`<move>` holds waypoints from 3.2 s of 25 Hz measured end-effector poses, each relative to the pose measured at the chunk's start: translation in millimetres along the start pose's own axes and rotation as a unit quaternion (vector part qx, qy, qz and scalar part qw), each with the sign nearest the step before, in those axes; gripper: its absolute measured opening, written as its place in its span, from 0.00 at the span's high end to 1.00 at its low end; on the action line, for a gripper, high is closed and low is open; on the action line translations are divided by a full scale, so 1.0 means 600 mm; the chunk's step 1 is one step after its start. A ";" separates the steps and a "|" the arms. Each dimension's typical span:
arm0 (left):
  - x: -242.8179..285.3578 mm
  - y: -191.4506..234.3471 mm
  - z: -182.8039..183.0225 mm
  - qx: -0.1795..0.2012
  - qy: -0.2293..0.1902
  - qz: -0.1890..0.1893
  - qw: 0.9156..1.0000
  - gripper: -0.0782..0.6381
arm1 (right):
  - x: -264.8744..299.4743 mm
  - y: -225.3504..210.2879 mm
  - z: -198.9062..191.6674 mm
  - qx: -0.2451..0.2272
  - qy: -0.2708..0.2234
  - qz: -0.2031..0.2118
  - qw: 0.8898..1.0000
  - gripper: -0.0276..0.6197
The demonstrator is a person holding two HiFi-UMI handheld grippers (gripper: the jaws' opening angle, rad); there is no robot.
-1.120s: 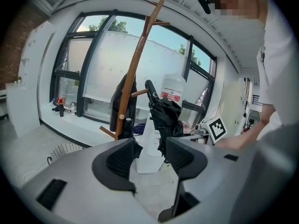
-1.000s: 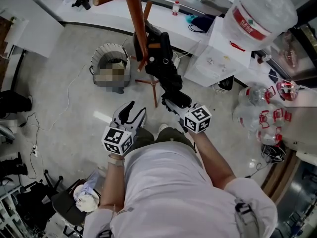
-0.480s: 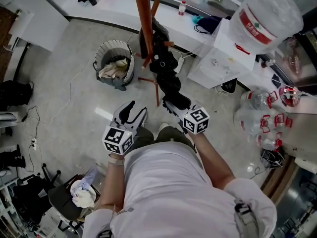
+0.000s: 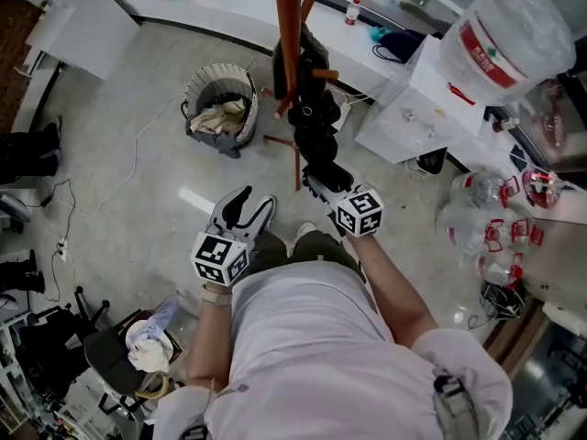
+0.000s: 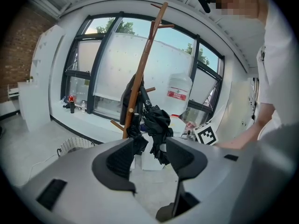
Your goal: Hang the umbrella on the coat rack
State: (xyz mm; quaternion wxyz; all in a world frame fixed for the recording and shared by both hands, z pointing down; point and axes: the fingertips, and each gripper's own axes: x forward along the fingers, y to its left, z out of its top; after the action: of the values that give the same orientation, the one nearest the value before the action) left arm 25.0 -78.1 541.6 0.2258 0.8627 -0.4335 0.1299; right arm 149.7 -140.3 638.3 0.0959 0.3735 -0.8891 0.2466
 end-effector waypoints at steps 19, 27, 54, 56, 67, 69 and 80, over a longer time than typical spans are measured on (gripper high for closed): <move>-0.048 0.016 -0.033 -0.034 0.003 0.062 0.998 0.59 | 0.117 -0.065 -0.028 -0.031 0.028 -0.036 0.998 0.56; -0.074 0.043 -0.043 -0.047 0.007 0.083 0.995 0.59 | 0.166 -0.091 -0.023 -0.039 0.043 -0.063 0.996 0.55; -0.071 0.095 0.029 0.013 -0.010 -0.046 0.999 0.59 | 0.034 0.003 0.044 0.009 -0.033 -0.144 0.989 0.50; -0.073 0.096 0.040 0.018 -0.018 -0.056 0.998 0.59 | 0.013 0.026 0.058 0.007 -0.047 -0.145 0.988 0.51; -0.083 0.079 0.096 0.057 -0.042 -0.121 0.990 0.59 | -0.078 0.165 0.149 -0.027 -0.110 -0.131 0.985 0.61; -0.085 0.072 0.106 0.064 -0.048 -0.133 0.988 0.59 | -0.090 0.187 0.161 -0.040 -0.114 -0.132 0.984 0.62; -0.111 0.046 0.136 0.090 -0.070 -0.170 0.979 0.59 | -0.152 0.275 0.182 -0.083 -0.140 -0.136 0.977 0.63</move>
State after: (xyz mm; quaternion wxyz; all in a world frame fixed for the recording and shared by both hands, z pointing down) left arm -34.6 -87.4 450.9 0.1355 0.9473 -0.2823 0.0672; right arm 98.1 -40.7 451.5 0.0343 0.5128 -0.8518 0.1018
